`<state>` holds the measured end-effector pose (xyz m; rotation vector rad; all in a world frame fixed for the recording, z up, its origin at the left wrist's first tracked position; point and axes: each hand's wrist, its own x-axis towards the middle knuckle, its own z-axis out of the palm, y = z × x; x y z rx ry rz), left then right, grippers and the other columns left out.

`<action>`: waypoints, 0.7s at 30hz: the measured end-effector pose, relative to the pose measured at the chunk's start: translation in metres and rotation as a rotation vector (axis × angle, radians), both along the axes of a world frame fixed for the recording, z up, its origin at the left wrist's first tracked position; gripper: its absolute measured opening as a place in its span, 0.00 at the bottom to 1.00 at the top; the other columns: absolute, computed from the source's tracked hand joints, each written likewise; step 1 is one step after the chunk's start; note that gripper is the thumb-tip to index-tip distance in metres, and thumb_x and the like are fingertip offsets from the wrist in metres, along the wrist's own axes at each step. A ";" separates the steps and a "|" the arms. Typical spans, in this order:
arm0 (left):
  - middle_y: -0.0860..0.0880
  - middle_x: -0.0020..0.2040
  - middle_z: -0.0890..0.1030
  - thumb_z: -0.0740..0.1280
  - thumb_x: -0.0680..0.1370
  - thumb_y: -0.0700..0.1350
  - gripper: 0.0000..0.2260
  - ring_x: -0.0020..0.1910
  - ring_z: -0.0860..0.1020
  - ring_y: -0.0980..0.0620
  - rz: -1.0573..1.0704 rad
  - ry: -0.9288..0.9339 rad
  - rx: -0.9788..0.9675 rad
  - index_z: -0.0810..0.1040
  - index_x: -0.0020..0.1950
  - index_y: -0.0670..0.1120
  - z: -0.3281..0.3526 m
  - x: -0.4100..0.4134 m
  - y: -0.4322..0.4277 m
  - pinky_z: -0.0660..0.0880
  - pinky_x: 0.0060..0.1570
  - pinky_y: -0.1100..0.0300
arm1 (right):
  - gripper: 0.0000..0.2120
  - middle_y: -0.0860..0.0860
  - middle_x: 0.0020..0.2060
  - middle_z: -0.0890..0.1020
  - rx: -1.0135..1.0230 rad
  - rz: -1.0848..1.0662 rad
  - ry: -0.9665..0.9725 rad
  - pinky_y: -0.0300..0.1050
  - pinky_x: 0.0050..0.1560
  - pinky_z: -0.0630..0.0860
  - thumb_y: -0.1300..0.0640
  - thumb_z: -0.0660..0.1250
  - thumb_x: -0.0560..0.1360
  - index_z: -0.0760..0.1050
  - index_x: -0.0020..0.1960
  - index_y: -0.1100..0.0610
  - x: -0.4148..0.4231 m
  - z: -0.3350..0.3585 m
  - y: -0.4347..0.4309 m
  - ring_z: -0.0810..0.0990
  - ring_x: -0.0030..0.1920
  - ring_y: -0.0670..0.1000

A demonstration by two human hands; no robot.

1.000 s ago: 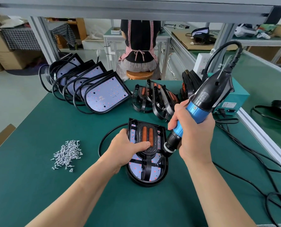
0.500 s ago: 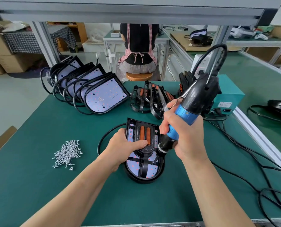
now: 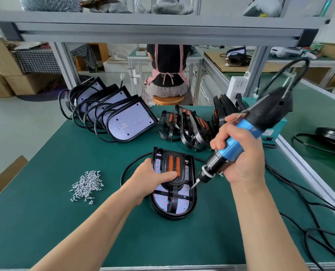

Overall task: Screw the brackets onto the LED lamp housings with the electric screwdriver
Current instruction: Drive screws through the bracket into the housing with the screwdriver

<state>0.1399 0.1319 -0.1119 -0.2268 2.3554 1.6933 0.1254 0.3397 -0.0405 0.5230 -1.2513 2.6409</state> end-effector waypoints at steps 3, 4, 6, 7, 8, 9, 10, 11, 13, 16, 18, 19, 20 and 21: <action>0.56 0.51 0.85 0.76 0.65 0.63 0.26 0.53 0.83 0.54 0.017 0.053 -0.147 0.78 0.58 0.54 0.003 0.006 0.000 0.78 0.60 0.49 | 0.07 0.50 0.30 0.73 -0.146 -0.087 -0.118 0.41 0.33 0.72 0.61 0.69 0.70 0.74 0.46 0.56 0.000 -0.007 0.006 0.70 0.27 0.48; 0.58 0.52 0.84 0.74 0.64 0.67 0.29 0.53 0.82 0.56 0.035 0.072 -0.203 0.76 0.60 0.55 0.005 0.009 -0.003 0.78 0.60 0.51 | 0.05 0.50 0.31 0.74 -0.198 -0.113 -0.171 0.40 0.33 0.73 0.60 0.69 0.72 0.74 0.46 0.56 0.001 -0.014 0.008 0.71 0.28 0.47; 0.57 0.53 0.82 0.71 0.65 0.72 0.36 0.54 0.80 0.55 0.069 0.100 -0.335 0.73 0.68 0.54 0.009 0.015 -0.010 0.76 0.55 0.55 | 0.04 0.49 0.33 0.75 -0.279 -0.166 -0.282 0.39 0.34 0.73 0.59 0.68 0.75 0.73 0.46 0.56 0.002 -0.031 0.010 0.71 0.28 0.46; 0.56 0.51 0.81 0.70 0.68 0.71 0.37 0.53 0.79 0.53 0.095 0.117 -0.406 0.72 0.70 0.51 0.011 0.017 -0.017 0.74 0.51 0.57 | 0.04 0.48 0.33 0.75 -0.300 -0.193 -0.331 0.39 0.34 0.73 0.59 0.69 0.76 0.73 0.46 0.56 0.003 -0.040 0.010 0.71 0.29 0.46; 0.55 0.48 0.81 0.69 0.71 0.69 0.33 0.51 0.79 0.53 0.126 0.140 -0.457 0.74 0.69 0.50 0.013 0.019 -0.024 0.73 0.48 0.58 | 0.05 0.48 0.33 0.74 -0.310 -0.218 -0.373 0.39 0.34 0.72 0.58 0.69 0.77 0.72 0.46 0.56 0.003 -0.047 0.010 0.71 0.29 0.46; 0.55 0.45 0.81 0.70 0.73 0.66 0.25 0.48 0.79 0.53 0.158 0.164 -0.481 0.79 0.62 0.50 0.015 0.022 -0.034 0.72 0.45 0.59 | 0.06 0.48 0.33 0.74 -0.313 -0.236 -0.404 0.38 0.34 0.72 0.58 0.69 0.77 0.72 0.45 0.56 0.003 -0.055 0.009 0.70 0.29 0.46; 0.56 0.42 0.81 0.71 0.74 0.63 0.17 0.45 0.79 0.55 0.190 0.186 -0.489 0.82 0.53 0.51 0.017 0.025 -0.045 0.72 0.42 0.61 | 0.07 0.48 0.33 0.74 -0.316 -0.246 -0.423 0.38 0.34 0.72 0.57 0.69 0.77 0.72 0.44 0.56 0.003 -0.061 0.009 0.70 0.29 0.46; 0.58 0.37 0.80 0.72 0.75 0.59 0.11 0.39 0.78 0.59 0.218 0.199 -0.495 0.82 0.45 0.52 0.019 0.028 -0.056 0.71 0.37 0.63 | 0.07 0.48 0.34 0.73 -0.319 -0.249 -0.433 0.38 0.34 0.72 0.57 0.69 0.77 0.71 0.45 0.56 0.002 -0.065 0.008 0.70 0.29 0.46; 0.59 0.28 0.76 0.74 0.75 0.51 0.09 0.28 0.72 0.61 0.235 0.180 -0.493 0.80 0.37 0.51 0.021 0.034 -0.082 0.67 0.30 0.63 | 0.07 0.48 0.34 0.73 -0.319 -0.248 -0.433 0.38 0.35 0.72 0.56 0.70 0.76 0.72 0.45 0.55 0.000 -0.070 0.007 0.70 0.30 0.46; 0.52 0.28 0.75 0.74 0.74 0.43 0.08 0.29 0.71 0.53 0.204 0.088 -0.459 0.80 0.37 0.45 0.025 0.046 -0.113 0.68 0.31 0.62 | 0.06 0.48 0.35 0.73 -0.318 -0.243 -0.431 0.38 0.36 0.71 0.56 0.69 0.78 0.73 0.45 0.55 -0.002 -0.072 0.007 0.70 0.30 0.46; 0.49 0.29 0.77 0.75 0.74 0.40 0.06 0.30 0.72 0.51 0.178 0.045 -0.454 0.81 0.38 0.42 0.025 0.054 -0.129 0.69 0.34 0.61 | 0.07 0.48 0.35 0.73 -0.337 -0.242 -0.439 0.38 0.35 0.71 0.56 0.67 0.79 0.73 0.44 0.56 -0.001 -0.071 0.007 0.70 0.30 0.46; 0.49 0.29 0.77 0.74 0.74 0.38 0.06 0.30 0.73 0.51 0.163 0.031 -0.459 0.81 0.38 0.41 0.025 0.057 -0.134 0.70 0.36 0.61 | 0.07 0.48 0.35 0.73 -0.346 -0.242 -0.443 0.38 0.35 0.71 0.56 0.67 0.80 0.73 0.44 0.56 -0.001 -0.071 0.008 0.70 0.30 0.45; 0.50 0.29 0.78 0.74 0.74 0.36 0.05 0.29 0.73 0.52 0.146 0.019 -0.461 0.82 0.38 0.41 0.024 0.060 -0.140 0.71 0.37 0.61 | 0.07 0.48 0.35 0.73 -0.352 -0.244 -0.444 0.37 0.35 0.71 0.55 0.67 0.80 0.73 0.45 0.56 0.000 -0.071 0.008 0.70 0.30 0.45; 0.51 0.28 0.78 0.73 0.73 0.34 0.05 0.29 0.73 0.53 0.125 0.009 -0.464 0.82 0.39 0.41 0.024 0.062 -0.144 0.71 0.36 0.61 | 0.07 0.48 0.35 0.73 -0.353 -0.247 -0.443 0.37 0.35 0.71 0.55 0.66 0.80 0.73 0.45 0.56 0.000 -0.071 0.009 0.70 0.30 0.45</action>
